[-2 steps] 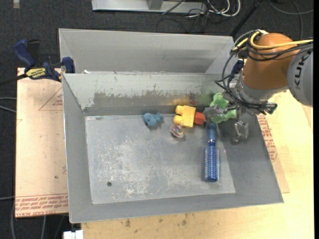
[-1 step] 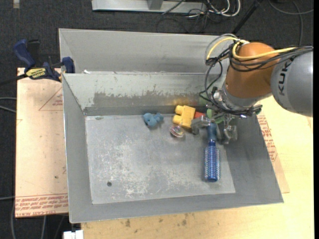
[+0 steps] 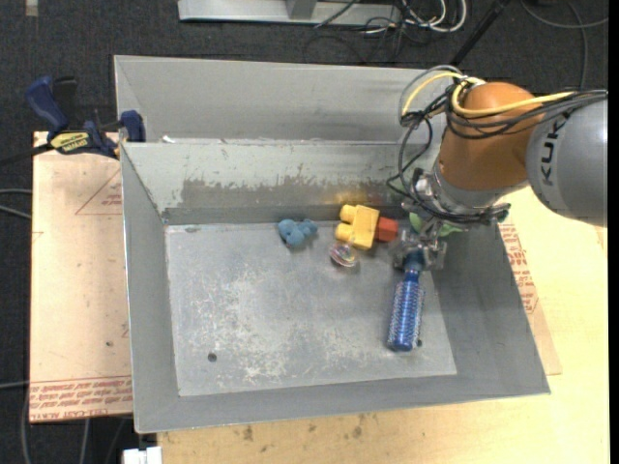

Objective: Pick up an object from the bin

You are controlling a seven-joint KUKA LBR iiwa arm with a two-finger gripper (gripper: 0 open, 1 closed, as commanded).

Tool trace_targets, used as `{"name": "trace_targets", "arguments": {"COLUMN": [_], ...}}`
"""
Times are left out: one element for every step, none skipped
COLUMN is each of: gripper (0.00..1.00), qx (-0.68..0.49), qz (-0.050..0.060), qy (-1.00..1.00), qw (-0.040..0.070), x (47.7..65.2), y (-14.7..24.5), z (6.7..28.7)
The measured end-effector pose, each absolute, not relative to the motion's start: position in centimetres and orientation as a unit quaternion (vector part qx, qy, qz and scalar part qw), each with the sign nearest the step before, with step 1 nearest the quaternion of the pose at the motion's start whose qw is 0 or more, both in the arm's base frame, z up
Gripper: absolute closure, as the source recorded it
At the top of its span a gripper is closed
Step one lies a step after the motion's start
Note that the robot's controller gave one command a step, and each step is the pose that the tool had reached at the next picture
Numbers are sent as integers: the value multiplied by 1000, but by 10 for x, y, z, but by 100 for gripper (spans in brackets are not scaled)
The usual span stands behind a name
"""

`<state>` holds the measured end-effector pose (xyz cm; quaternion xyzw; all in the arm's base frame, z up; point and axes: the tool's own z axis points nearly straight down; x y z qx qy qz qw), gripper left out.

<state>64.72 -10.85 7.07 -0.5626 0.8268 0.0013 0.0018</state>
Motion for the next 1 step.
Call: {"name": "trace_targets", "arguments": {"gripper": [100], "qx": [-567], "qz": [-3], "qy": [823], "qw": [4], "x": [626], "y": [-105], "z": [195]}}
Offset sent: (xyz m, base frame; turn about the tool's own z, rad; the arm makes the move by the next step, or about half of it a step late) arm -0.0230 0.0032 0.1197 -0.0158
